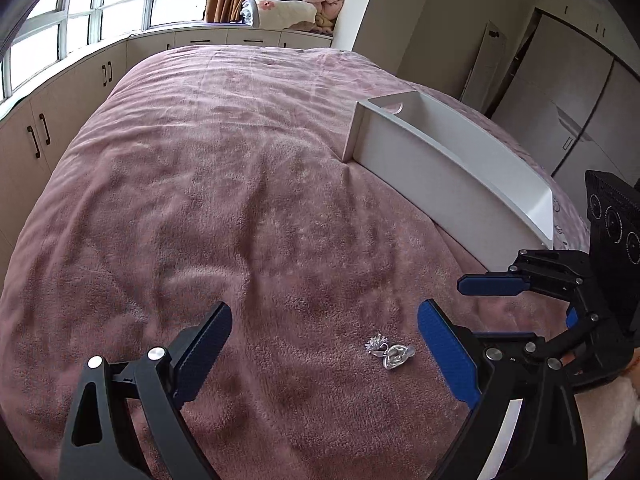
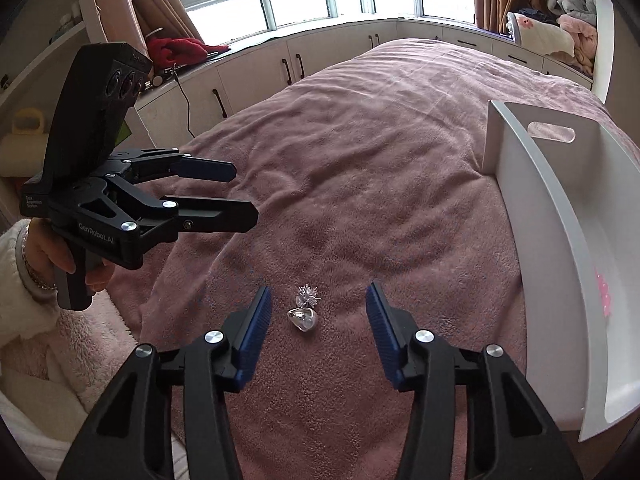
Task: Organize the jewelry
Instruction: 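Grasp the silver heart charm with the right tool, then grasp the silver flower charm with the left tool while the right tool holds the heart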
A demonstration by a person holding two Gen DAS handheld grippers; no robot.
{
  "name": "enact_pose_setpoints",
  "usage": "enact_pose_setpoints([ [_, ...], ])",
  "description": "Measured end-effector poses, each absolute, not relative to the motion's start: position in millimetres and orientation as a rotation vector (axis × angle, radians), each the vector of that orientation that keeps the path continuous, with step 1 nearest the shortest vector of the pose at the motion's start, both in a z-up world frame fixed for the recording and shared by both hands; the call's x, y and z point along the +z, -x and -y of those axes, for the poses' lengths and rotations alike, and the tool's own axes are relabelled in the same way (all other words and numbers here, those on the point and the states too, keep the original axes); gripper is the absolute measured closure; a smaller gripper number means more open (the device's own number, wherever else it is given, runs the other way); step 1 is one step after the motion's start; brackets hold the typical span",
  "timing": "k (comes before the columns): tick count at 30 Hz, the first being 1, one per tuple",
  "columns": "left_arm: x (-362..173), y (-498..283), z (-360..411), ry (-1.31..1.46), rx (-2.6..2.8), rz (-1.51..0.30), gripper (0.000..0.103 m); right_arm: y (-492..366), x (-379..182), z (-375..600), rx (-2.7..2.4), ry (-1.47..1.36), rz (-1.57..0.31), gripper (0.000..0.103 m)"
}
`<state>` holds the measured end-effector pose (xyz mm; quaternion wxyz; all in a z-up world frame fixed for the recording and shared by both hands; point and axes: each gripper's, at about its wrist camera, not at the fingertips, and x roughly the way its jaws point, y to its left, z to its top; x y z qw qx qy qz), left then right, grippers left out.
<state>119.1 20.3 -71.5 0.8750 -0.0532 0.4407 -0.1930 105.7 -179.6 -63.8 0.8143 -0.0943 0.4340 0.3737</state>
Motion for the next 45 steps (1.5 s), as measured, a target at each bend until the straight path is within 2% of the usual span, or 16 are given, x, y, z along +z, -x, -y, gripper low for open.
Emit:
enact_pose_setpoints([
  [2, -81, -121, -19, 0.129, -0.414, -0.939, 0.008, -109, -75, 177, 0.815, 0.206, -0.961, 0.061],
  [10, -104, -123, -18, 0.153, -0.431, -0.973, 0.008, -114, -102, 159, 0.869, 0.262, -1.044, 0.063],
  [11, -107, -124, -19, 0.154, -0.422, -0.978, 0.008, -115, -105, 157, 0.875, 0.27, -1.05, 0.066],
  [15, -118, -124, -28, 0.2, -0.37, -0.999, 0.008, -117, -119, 149, 0.884, 0.3, -1.089, 0.087],
  [19, -119, -124, -31, 0.259, -0.377, -0.987, 0.008, -121, -118, 154, 0.873, 0.285, -1.093, 0.087],
  [31, -116, -114, 20, 0.042, -0.488, -0.952, 0.008, -133, -110, 181, 0.684, 0.358, -1.069, 0.087],
  [33, -121, -114, 30, -0.013, -0.475, -0.958, 0.02, -134, -111, 181, 0.676, 0.365, -1.069, 0.087],
  [34, -125, -115, 35, -0.043, -0.466, -0.972, 0.036, -134, -111, 181, 0.675, 0.363, -1.071, 0.087],
  [35, -129, -115, 40, -0.074, -0.454, -0.978, 0.048, -133, -112, 180, 0.674, 0.364, -1.071, 0.087],
  [39, -131, -114, 40, -0.14, -0.403, -0.961, 0.066, -133, -112, 179, 0.674, 0.359, -1.072, 0.087],
  [40, -130, -115, 36, -0.133, -0.395, -0.965, 0.076, -133, -112, 180, 0.674, 0.354, -1.073, 0.087],
  [41, -129, -117, 32, -0.117, -0.389, -0.971, 0.08, -133, -111, 180, 0.674, 0.348, -1.072, 0.087],
  [45, -120, -120, 14, -0.089, -0.342, -0.968, 0.08, -133, -107, 186, 0.668, 0.315, -1.062, 0.087],
])
